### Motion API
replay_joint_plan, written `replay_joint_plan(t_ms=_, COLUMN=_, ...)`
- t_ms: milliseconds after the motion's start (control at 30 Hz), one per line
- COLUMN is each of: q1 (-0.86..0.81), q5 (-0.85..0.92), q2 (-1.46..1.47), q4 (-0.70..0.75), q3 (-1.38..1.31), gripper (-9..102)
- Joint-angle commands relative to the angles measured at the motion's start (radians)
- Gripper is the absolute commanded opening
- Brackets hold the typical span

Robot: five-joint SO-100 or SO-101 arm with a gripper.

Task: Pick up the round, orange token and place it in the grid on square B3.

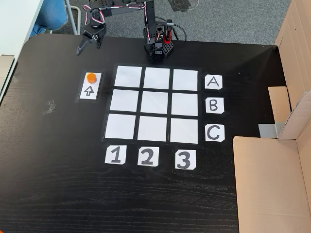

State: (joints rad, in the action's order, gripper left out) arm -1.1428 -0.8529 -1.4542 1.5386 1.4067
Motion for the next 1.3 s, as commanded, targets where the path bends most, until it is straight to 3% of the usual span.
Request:
replay_joint_plan(t_ms=0, q1=0.017, q5=0.026, q2=0.032, q4=0.003, q3=-0.069, gripper=58)
replay_joint_plan(t_ms=667, q1=0.153, q5=-0.063, q2=0.364, q4=-0.035, q3=-0.27, gripper=58)
replay_joint_plan(t_ms=1267, q1=0.232, q5=-0.118, q2=0.469, q4=-0.061, q3=-0.336, gripper=58)
